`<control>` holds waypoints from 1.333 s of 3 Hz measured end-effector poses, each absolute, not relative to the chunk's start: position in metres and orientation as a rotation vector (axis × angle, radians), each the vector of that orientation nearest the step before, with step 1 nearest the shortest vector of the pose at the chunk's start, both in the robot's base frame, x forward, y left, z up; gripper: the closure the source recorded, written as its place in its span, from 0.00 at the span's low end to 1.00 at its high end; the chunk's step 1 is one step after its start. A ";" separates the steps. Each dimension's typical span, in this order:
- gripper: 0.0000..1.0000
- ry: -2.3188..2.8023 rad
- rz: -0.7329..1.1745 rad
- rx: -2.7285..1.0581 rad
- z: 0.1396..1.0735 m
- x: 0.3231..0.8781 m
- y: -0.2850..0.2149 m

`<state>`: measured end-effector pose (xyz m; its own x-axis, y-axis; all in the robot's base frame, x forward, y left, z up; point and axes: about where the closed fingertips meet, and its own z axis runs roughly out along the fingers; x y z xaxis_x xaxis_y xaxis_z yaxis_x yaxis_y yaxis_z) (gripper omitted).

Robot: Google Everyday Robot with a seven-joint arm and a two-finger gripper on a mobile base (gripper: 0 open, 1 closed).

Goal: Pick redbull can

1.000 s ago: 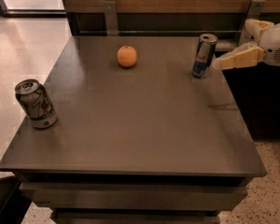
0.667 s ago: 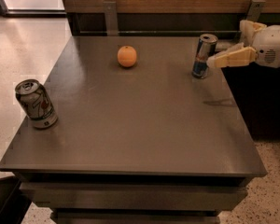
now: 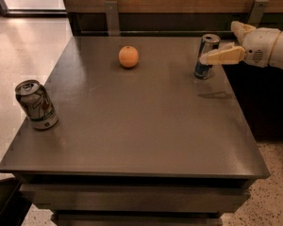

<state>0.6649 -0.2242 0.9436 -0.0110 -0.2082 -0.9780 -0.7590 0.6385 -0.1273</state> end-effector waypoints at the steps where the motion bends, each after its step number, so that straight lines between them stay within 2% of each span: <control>1: 0.00 1.558 0.566 -0.830 0.935 0.681 -0.219; 3: 0.00 1.568 0.663 -0.784 0.906 0.705 -0.214; 4: 0.18 1.555 0.687 -0.741 0.893 0.708 -0.214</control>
Offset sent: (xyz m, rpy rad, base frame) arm 0.0507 0.0086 -0.0372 0.0856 0.0877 0.0599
